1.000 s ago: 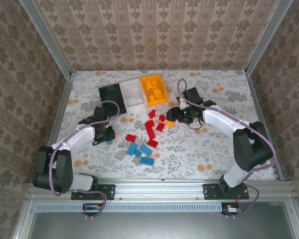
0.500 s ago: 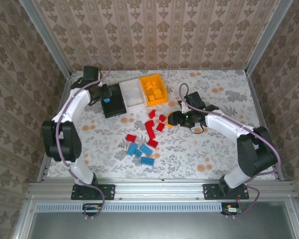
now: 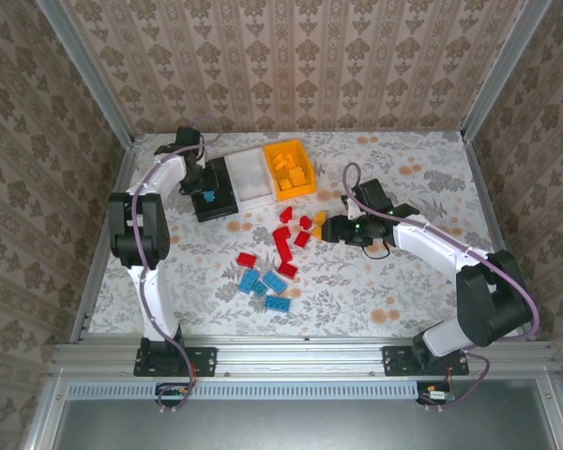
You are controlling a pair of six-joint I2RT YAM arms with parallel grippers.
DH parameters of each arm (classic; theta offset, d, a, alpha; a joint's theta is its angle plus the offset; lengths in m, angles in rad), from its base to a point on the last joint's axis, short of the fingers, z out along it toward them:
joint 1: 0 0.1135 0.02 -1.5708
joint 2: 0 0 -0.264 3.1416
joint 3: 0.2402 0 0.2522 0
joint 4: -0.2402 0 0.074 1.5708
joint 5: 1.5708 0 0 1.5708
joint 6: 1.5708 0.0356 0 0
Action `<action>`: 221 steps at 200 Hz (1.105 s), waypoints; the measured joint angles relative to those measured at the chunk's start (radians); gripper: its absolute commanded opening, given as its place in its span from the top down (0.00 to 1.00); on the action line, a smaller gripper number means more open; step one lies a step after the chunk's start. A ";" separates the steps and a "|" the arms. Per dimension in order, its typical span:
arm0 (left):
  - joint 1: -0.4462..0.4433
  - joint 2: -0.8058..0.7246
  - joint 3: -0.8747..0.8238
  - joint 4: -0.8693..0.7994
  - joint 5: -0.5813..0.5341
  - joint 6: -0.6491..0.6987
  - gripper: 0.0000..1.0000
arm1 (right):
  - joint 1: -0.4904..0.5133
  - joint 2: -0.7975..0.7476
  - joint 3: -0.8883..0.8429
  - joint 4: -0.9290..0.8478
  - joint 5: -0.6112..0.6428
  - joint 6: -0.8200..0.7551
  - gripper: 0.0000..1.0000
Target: Sort the legos into containers by color
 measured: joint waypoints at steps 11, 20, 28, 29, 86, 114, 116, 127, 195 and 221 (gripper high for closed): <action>0.000 0.000 0.000 0.001 0.000 0.000 0.91 | 0.000 0.000 0.000 0.000 0.000 0.000 0.36; 0.000 0.000 0.000 0.001 0.000 0.000 0.90 | 0.001 0.000 -0.003 0.001 0.000 0.001 0.36; 0.000 0.001 0.000 0.000 0.001 0.000 0.90 | 0.002 0.000 -0.006 0.001 0.000 0.001 0.36; 0.000 0.001 0.000 0.000 0.001 0.000 0.90 | 0.002 0.000 -0.006 0.001 0.000 0.001 0.36; 0.000 0.005 0.000 0.000 0.004 0.000 0.79 | 0.006 0.000 -0.018 0.001 0.003 0.001 0.35; 0.000 0.005 0.000 -0.002 0.003 0.000 0.72 | 0.006 -0.004 -0.021 0.001 0.005 0.001 0.35; 0.000 0.005 0.000 -0.003 0.003 0.000 0.72 | 0.006 -0.005 -0.022 0.001 0.006 0.001 0.35; 0.000 0.005 0.000 -0.005 0.004 0.000 0.69 | 0.006 -0.010 -0.027 0.001 0.008 0.001 0.35; -0.001 -0.018 0.000 -0.012 0.023 -0.005 0.42 | 0.011 -0.031 -0.030 0.001 0.015 0.001 0.35; -0.001 -0.072 -0.020 -0.016 0.024 -0.005 0.40 | 0.018 -0.039 -0.030 0.001 0.018 0.001 0.35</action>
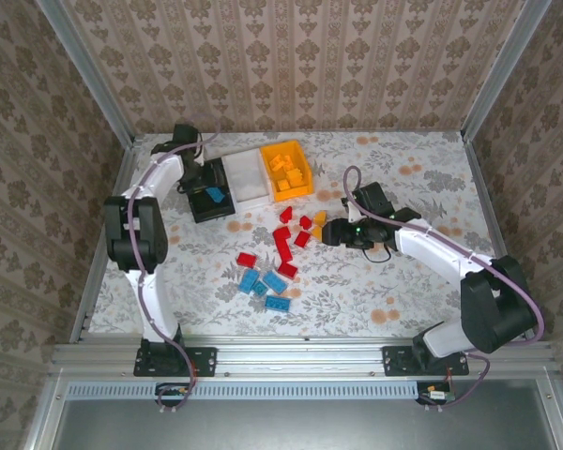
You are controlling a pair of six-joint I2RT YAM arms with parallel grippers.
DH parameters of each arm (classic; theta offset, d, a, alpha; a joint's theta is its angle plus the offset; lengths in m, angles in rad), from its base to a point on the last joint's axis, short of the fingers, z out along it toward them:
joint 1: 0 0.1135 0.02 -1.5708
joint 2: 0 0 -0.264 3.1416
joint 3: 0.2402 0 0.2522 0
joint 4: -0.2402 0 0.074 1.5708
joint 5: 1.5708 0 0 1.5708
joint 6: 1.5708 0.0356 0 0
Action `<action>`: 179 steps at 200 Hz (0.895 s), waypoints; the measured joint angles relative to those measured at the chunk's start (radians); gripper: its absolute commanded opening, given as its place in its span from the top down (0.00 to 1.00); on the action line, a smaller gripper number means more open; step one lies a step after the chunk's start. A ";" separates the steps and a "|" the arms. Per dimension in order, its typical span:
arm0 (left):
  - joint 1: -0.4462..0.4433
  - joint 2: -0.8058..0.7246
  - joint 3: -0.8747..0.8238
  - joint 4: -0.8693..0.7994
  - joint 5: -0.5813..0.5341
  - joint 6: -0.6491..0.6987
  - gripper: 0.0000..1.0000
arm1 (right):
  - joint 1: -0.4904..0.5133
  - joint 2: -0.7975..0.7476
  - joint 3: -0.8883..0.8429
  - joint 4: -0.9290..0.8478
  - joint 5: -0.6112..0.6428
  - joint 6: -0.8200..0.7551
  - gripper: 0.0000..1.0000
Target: Sort the legos into containers by color
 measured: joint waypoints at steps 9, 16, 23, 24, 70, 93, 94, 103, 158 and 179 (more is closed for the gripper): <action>-0.001 -0.036 -0.024 0.001 0.000 0.000 0.40 | 0.003 0.000 0.000 0.000 0.000 0.000 0.35; -0.003 -0.066 -0.044 0.000 0.000 0.000 0.40 | 0.006 0.000 0.000 0.000 0.001 0.000 0.35; -0.006 -0.105 -0.071 0.004 0.000 0.000 0.40 | 0.010 0.000 0.000 -0.001 0.001 0.000 0.35; -0.006 -0.114 -0.077 0.003 0.000 0.000 0.40 | 0.011 0.000 0.000 -0.001 0.001 0.000 0.35; -0.157 -0.432 -0.344 0.008 -0.014 0.005 0.40 | 0.055 0.000 0.002 -0.030 0.009 -0.003 0.35; -0.283 -0.573 -0.517 0.008 0.003 -0.002 0.40 | 0.069 0.000 0.002 -0.040 0.016 -0.005 0.35; -0.290 -0.579 -0.528 0.008 0.002 -0.004 0.40 | 0.070 0.000 0.002 -0.040 0.016 -0.005 0.35; -0.334 -0.624 -0.595 0.006 0.009 -0.013 0.40 | 0.071 0.000 0.002 -0.045 0.017 -0.005 0.35; -0.570 -0.817 -0.849 0.012 0.024 -0.083 0.40 | 0.071 -0.010 -0.016 -0.049 0.034 -0.004 0.34; -0.597 -0.835 -0.906 0.017 0.018 -0.104 0.41 | 0.072 -0.016 -0.032 -0.049 0.034 -0.003 0.34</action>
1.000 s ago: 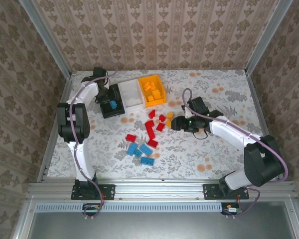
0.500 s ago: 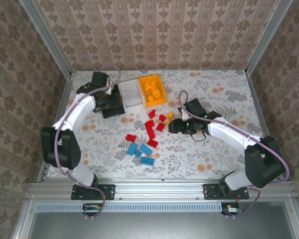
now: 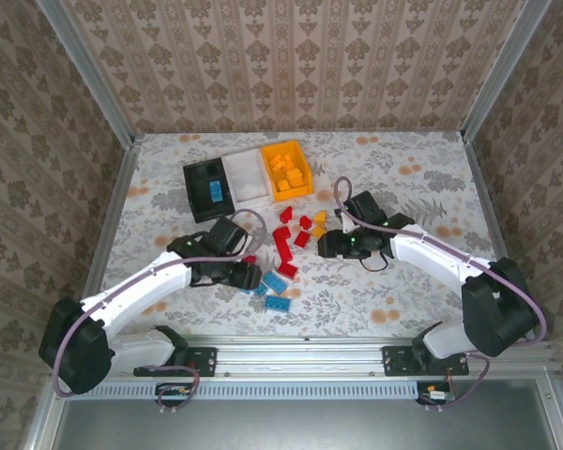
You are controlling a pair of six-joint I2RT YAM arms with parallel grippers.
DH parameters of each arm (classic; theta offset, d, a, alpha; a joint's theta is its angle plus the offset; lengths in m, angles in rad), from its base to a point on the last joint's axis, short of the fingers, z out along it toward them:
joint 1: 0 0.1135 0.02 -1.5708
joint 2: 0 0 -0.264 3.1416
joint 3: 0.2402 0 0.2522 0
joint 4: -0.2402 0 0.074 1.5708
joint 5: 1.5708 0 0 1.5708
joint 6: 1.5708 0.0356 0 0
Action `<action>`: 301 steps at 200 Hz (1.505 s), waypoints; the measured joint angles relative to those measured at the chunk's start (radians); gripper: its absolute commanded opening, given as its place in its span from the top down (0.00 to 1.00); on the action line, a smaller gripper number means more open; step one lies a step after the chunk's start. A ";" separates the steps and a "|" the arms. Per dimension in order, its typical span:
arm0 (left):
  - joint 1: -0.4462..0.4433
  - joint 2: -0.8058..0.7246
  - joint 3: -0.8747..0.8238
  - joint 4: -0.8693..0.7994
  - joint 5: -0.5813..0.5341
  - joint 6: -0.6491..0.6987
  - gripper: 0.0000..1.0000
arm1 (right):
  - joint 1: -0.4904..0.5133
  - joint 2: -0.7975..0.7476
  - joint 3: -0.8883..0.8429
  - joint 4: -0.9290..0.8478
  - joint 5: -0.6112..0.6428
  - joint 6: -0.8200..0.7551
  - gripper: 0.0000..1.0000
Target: Sort the legos into containers by color
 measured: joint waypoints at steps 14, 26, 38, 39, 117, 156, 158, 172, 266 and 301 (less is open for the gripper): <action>-0.022 0.000 -0.030 -0.001 -0.006 -0.013 0.41 | 0.002 -0.005 -0.011 0.000 0.002 0.000 0.34; -0.041 0.000 -0.044 0.000 -0.014 -0.022 0.41 | 0.003 -0.021 -0.023 0.000 0.005 0.000 0.34; -0.058 0.000 -0.055 0.000 -0.021 -0.032 0.41 | 0.003 -0.035 -0.027 0.000 0.007 0.000 0.34; -0.058 0.000 -0.055 -0.001 -0.021 -0.032 0.41 | 0.003 -0.037 -0.027 0.000 0.008 0.000 0.34; -0.071 0.074 -0.063 0.021 -0.071 -0.039 0.41 | 0.003 -0.045 -0.040 0.004 0.019 0.003 0.34; -0.071 0.137 -0.068 0.048 -0.089 -0.034 0.41 | 0.003 -0.045 -0.040 0.004 0.023 0.003 0.34; -0.071 0.140 -0.068 0.050 -0.090 -0.033 0.41 | 0.003 -0.045 -0.040 0.004 0.023 0.003 0.34; -0.071 0.163 -0.068 0.062 -0.096 -0.029 0.41 | 0.003 -0.045 -0.040 0.004 0.023 0.003 0.34; -0.045 0.277 -0.040 0.074 -0.103 0.014 0.42 | 0.003 -0.044 -0.040 0.004 0.023 0.003 0.34; -0.037 0.304 -0.014 0.049 -0.096 0.029 0.46 | 0.004 -0.029 -0.040 0.005 0.023 0.003 0.34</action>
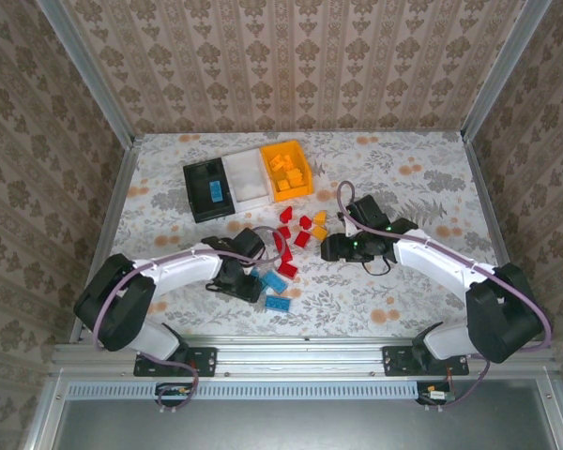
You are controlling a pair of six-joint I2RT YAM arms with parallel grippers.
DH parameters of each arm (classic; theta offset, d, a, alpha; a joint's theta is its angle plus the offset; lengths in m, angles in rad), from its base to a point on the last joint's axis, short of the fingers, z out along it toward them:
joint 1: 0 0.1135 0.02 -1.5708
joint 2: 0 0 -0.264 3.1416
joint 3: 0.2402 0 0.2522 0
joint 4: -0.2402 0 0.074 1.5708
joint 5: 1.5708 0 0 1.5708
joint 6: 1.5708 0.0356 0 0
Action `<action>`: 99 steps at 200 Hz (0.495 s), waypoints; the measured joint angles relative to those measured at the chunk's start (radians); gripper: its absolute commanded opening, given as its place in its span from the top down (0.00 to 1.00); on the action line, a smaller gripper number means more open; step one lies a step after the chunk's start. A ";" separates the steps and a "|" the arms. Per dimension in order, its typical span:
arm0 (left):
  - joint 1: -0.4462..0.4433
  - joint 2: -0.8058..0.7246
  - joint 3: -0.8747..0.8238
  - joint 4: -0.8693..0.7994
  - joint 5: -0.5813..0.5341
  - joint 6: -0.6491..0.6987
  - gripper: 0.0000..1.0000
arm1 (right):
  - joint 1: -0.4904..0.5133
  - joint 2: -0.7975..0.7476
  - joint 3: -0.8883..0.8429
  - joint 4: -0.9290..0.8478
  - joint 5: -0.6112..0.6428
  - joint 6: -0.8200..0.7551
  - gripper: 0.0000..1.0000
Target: Sort the legos into containers by color
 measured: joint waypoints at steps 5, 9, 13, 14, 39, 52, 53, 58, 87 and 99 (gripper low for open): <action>0.000 0.004 0.005 -0.005 0.000 0.001 0.47 | 0.000 0.006 0.000 0.000 0.000 0.000 0.34; 0.000 0.007 0.007 -0.008 0.000 0.001 0.49 | 0.001 0.010 0.000 0.000 0.000 0.000 0.34; 0.000 0.009 0.008 -0.010 -0.001 0.002 0.49 | 0.001 0.013 0.000 0.000 0.000 0.000 0.34; 0.000 0.009 0.008 -0.010 -0.001 0.002 0.49 | 0.001 0.014 0.000 0.000 0.000 0.000 0.34; 0.002 0.011 0.010 -0.014 -0.007 0.008 0.56 | 0.003 0.022 0.000 0.000 0.000 0.000 0.35; 0.006 0.012 0.010 -0.018 -0.014 0.015 0.61 | 0.006 0.022 0.000 0.000 0.000 0.000 0.35; 0.006 0.012 0.011 -0.019 -0.014 0.016 0.61 | 0.006 0.022 0.000 0.000 0.000 0.000 0.35; 0.008 0.013 0.011 -0.021 -0.015 0.018 0.62 | 0.008 0.023 0.000 0.000 0.000 0.000 0.35; 0.012 0.012 0.013 -0.027 -0.016 0.023 0.67 | 0.014 0.031 0.003 0.000 0.000 0.001 0.35; 0.012 0.009 0.012 -0.029 -0.016 0.023 0.68 | 0.016 0.035 0.006 0.000 0.000 0.001 0.35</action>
